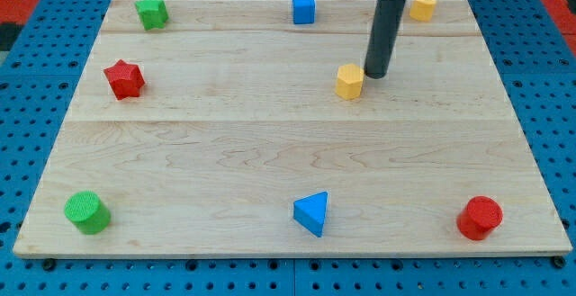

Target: Keep the yellow hexagon at center of the board

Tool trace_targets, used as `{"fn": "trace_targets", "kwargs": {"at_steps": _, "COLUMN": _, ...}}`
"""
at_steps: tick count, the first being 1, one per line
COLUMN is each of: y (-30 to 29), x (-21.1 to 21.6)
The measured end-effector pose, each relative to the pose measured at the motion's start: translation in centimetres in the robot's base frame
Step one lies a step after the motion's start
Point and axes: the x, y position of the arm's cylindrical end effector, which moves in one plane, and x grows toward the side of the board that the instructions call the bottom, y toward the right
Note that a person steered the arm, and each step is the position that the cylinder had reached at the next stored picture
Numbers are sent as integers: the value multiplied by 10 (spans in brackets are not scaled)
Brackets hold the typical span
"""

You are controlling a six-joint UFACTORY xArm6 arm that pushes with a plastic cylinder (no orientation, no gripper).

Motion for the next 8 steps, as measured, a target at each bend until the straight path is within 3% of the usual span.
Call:
{"fn": "trace_targets", "kwargs": {"at_steps": 1, "y": -20, "x": 11}}
{"fn": "trace_targets", "kwargs": {"at_steps": 4, "y": -1, "x": 25}}
{"fn": "trace_targets", "kwargs": {"at_steps": 6, "y": -69, "x": 34}}
{"fn": "trace_targets", "kwargs": {"at_steps": 8, "y": -47, "x": 9}}
